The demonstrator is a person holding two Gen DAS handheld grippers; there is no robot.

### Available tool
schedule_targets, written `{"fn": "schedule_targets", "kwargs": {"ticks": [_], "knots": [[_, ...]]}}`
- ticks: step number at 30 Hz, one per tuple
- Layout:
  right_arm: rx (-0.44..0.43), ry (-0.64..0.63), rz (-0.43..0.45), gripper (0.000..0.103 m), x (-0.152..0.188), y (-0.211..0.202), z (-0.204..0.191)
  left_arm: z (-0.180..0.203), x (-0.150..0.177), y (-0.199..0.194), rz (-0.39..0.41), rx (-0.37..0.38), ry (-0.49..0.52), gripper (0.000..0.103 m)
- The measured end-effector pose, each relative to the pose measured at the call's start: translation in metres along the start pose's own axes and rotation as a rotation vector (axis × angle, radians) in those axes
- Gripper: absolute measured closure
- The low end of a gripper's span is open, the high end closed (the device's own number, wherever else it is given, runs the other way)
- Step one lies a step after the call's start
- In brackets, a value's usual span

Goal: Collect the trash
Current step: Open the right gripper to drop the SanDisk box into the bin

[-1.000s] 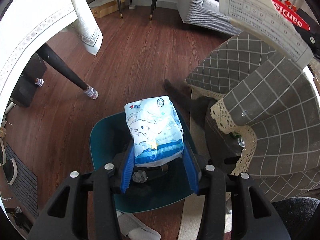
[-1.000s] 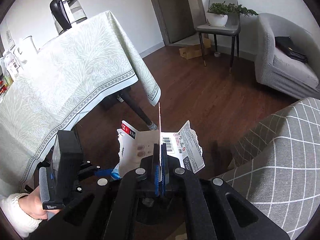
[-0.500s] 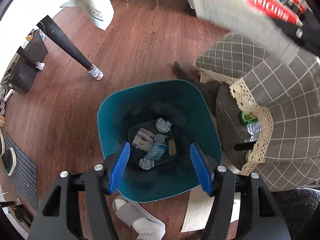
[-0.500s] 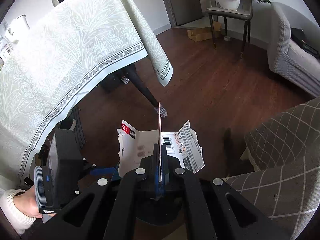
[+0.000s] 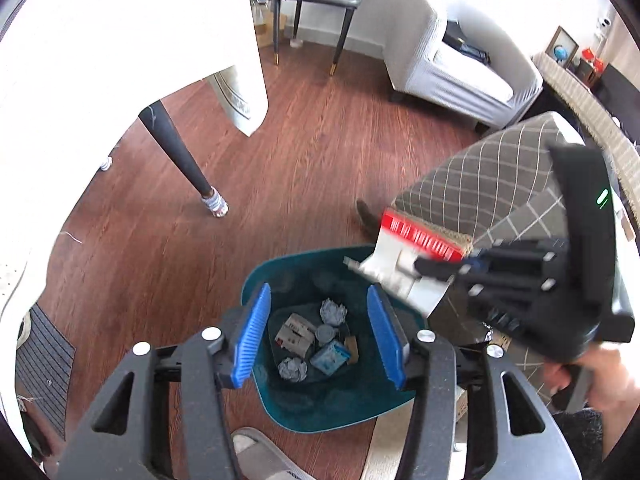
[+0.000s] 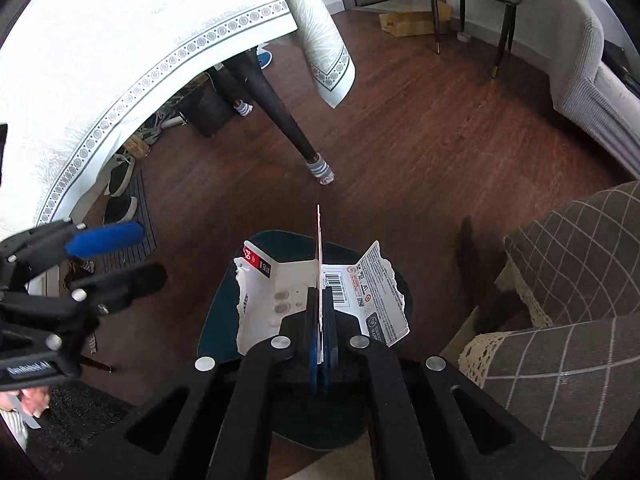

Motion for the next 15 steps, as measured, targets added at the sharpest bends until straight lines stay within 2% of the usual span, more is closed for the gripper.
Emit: {"fn": "schedule_targets", "kwargs": {"ticks": [4,6,12,15], "knots": [[0.011,-0.022,-0.050,0.101,0.013,0.016,-0.005,0.003,-0.014,-0.017,0.049,0.013,-0.009,0.057],[0.013,-0.033,-0.069,0.101,0.018,0.021,-0.006,0.009,-0.019,-0.023,0.066,0.025,-0.002,0.064],[0.030,-0.067,-0.120,0.099,0.032,0.031,-0.009,0.023,-0.041,-0.047,0.129,0.058,-0.022,0.065],[0.016,-0.076,-0.123,0.093,0.036,0.030,-0.013,0.030,-0.051,-0.055,0.159,0.066,-0.030,0.065]]}}
Point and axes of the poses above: each gripper's, at about its wrist camera, not at the fingertips, and y roughly the way its jaws point, z to its right, x to its underside, the point moved 9 cm from there along y, roughly the way its jaws point, and after that the axes turned 7 degrees about -x, right-handed, at the moved point
